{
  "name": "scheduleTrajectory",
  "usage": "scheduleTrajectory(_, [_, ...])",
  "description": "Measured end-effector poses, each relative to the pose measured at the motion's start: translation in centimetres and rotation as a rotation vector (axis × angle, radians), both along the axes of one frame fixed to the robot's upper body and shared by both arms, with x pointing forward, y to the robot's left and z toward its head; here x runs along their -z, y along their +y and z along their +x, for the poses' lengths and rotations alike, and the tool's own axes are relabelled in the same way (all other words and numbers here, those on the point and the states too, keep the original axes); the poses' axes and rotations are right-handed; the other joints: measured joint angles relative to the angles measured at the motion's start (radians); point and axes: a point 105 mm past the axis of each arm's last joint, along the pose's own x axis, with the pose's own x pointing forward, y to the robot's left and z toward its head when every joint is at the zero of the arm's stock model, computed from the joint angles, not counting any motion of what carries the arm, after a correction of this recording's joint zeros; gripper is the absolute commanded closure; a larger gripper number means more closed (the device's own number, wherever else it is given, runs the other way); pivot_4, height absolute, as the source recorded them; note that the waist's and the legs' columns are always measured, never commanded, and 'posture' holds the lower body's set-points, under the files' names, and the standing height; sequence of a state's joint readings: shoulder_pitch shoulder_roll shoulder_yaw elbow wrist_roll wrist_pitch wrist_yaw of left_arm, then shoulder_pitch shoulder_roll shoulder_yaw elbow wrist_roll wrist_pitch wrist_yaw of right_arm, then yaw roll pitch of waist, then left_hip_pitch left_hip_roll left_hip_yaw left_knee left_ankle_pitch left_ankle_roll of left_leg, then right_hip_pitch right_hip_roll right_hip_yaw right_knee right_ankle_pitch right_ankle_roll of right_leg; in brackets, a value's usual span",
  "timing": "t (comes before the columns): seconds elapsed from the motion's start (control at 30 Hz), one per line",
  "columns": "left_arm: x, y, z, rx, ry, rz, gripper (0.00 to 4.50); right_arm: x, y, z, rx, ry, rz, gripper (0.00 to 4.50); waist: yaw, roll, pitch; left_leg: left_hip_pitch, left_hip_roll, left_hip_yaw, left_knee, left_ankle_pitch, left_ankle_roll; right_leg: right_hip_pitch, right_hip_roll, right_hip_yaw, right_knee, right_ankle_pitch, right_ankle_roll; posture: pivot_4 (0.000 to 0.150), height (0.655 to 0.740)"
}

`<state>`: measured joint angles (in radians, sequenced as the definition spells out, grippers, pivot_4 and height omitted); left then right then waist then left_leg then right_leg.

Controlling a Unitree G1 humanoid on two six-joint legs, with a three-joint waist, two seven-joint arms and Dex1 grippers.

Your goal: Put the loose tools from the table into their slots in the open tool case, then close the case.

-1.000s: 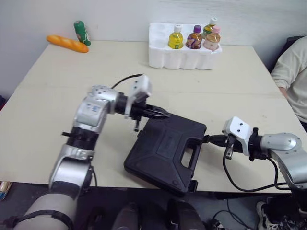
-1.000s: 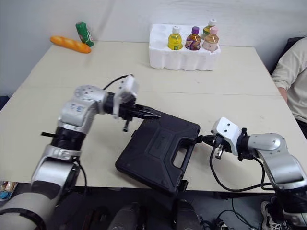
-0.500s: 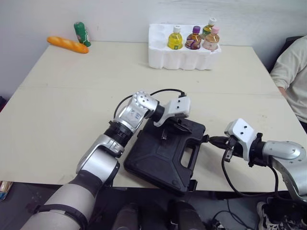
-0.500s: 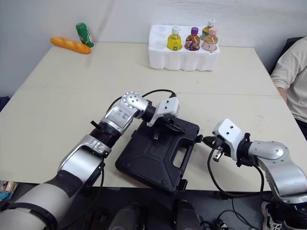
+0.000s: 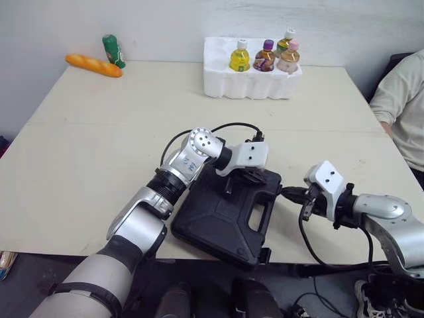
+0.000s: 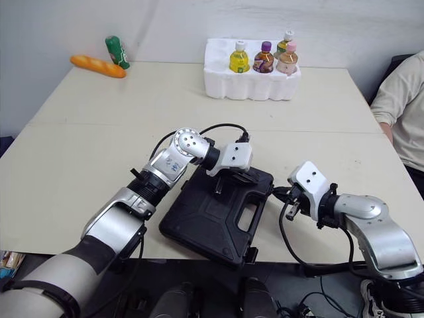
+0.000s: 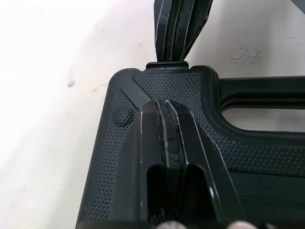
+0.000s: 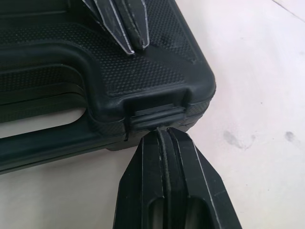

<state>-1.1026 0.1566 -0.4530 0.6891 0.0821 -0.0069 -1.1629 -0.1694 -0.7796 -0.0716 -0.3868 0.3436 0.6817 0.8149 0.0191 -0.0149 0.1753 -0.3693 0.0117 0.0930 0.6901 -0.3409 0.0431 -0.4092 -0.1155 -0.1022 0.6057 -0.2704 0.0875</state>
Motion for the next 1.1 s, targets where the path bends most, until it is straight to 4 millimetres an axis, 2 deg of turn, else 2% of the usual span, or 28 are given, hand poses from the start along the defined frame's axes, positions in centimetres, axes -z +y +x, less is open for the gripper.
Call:
scheduleTrajectory(0.27, [0.2,0.2,0.2,-0.021,0.009,0.000,4.47,-0.2,1.2,0.5,-0.007,0.014,0.006,4.50,-0.022,0.000,0.000,0.000,0.001,0.000,-0.001,0.000,0.000,-0.001,0.001,0.000,0.002,0.000,-0.002,0.150,0.7367])
scheduleTrajectory(0.57, [0.3,0.1,0.2,-0.018,-0.006,0.007,4.47,-0.8,1.3,0.3,-0.016,0.009,-0.030,4.50,-0.022,0.000,0.000,0.001,0.002,0.000,-0.002,0.000,-0.001,-0.001,0.001,0.000,0.002,-0.001,-0.003,0.150,0.7367])
scheduleTrajectory(0.73, [-0.3,0.9,-0.2,-0.014,0.055,-0.019,4.47,-1.0,1.1,-1.4,-0.067,0.001,-0.085,4.50,-0.019,0.001,0.000,0.000,0.002,-0.001,-0.004,0.000,-0.002,-0.002,0.001,-0.001,0.001,-0.001,-0.003,0.150,0.7367])
scheduleTrajectory(0.8, [-0.5,2.5,-1.2,-0.008,0.173,-0.036,4.47,-1.2,0.3,-2.7,-0.061,0.024,-0.090,4.50,-0.019,0.002,0.001,-0.001,0.002,-0.001,-0.005,0.001,-0.004,-0.003,0.001,-0.001,0.001,-0.001,-0.003,0.150,0.7367])
scheduleTrajectory(0.87, [-0.9,4.1,-3.1,0.033,0.305,-0.040,4.47,-1.1,0.0,-4.5,-0.073,0.061,-0.086,4.50,-0.017,0.004,0.002,-0.004,0.002,-0.001,-0.006,0.002,-0.005,-0.004,0.002,-0.002,0.003,-0.001,-0.003,0.150,0.7367])
scheduleTrajectory(1.0, [-3.1,6.0,-7.8,0.172,0.420,-0.030,4.47,0.7,1.2,-9.1,-0.157,0.211,-0.038,4.50,-0.011,0.004,0.003,-0.003,0.002,-0.003,-0.006,0.002,-0.005,-0.002,0.002,-0.002,0.002,-0.001,-0.004,0.150,0.7367])
scheduleTrajectory(1.1, [-1.9,6.2,-10.2,0.216,0.441,0.037,4.47,1.5,2.2,-11.3,-0.201,0.280,-0.012,4.50,0.000,0.005,0.003,0.000,0.001,-0.002,-0.005,0.002,-0.003,0.001,0.001,-0.001,-0.003,-0.001,-0.003,0.150,0.7367])
